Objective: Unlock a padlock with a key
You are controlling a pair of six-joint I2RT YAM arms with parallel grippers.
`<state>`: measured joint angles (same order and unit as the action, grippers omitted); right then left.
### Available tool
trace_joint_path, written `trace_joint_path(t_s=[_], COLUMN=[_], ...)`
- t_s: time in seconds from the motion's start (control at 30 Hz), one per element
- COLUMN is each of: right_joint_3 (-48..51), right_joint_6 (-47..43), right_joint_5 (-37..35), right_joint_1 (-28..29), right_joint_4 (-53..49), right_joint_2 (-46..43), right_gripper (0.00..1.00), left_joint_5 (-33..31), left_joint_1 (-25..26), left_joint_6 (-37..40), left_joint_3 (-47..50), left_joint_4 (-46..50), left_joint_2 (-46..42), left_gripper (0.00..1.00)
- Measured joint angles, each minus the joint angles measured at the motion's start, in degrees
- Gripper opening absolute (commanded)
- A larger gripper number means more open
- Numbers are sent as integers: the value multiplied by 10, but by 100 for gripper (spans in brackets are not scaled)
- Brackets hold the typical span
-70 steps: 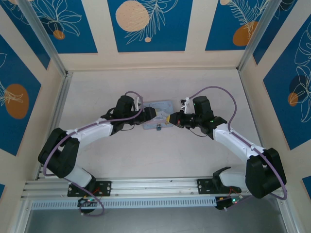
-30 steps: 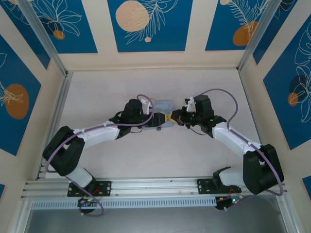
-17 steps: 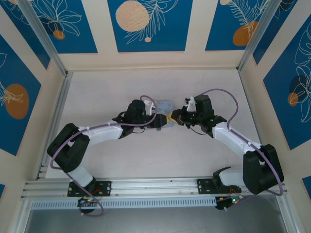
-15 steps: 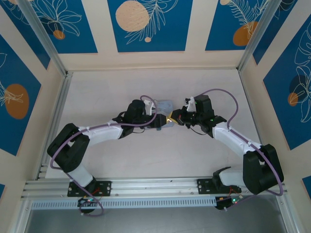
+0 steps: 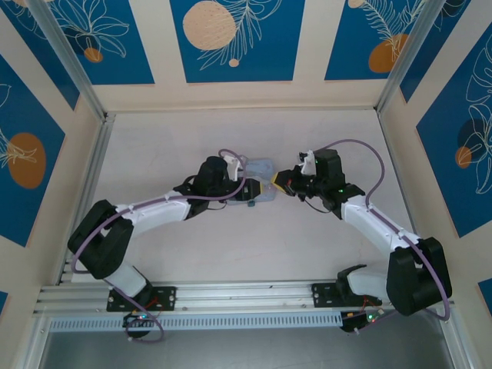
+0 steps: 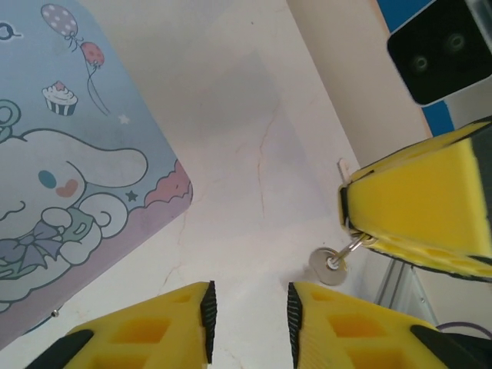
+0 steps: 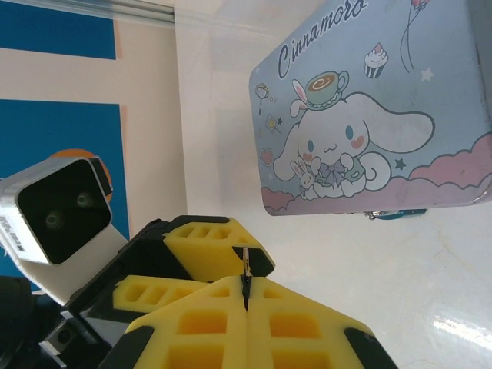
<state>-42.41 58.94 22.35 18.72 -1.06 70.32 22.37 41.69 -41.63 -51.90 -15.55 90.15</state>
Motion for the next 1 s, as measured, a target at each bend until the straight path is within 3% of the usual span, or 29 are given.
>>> trace_joint_path(t_s=[0.3, 1.0], right_joint_3=[0, -32], right_joint_6=[0, 0], right_joint_5=[0, 9], right_joint_1=[1, 21], right_joint_4=[0, 0], right_joint_2=[0, 20], right_gripper=[0, 0], left_joint_5=[9, 49], left_joint_1=[0, 0], left_joint_6=[2, 29], left_joint_3=[1, 2], left_joint_4=[-9, -37], left_joint_2=[-1, -1], left_gripper=[48, 48])
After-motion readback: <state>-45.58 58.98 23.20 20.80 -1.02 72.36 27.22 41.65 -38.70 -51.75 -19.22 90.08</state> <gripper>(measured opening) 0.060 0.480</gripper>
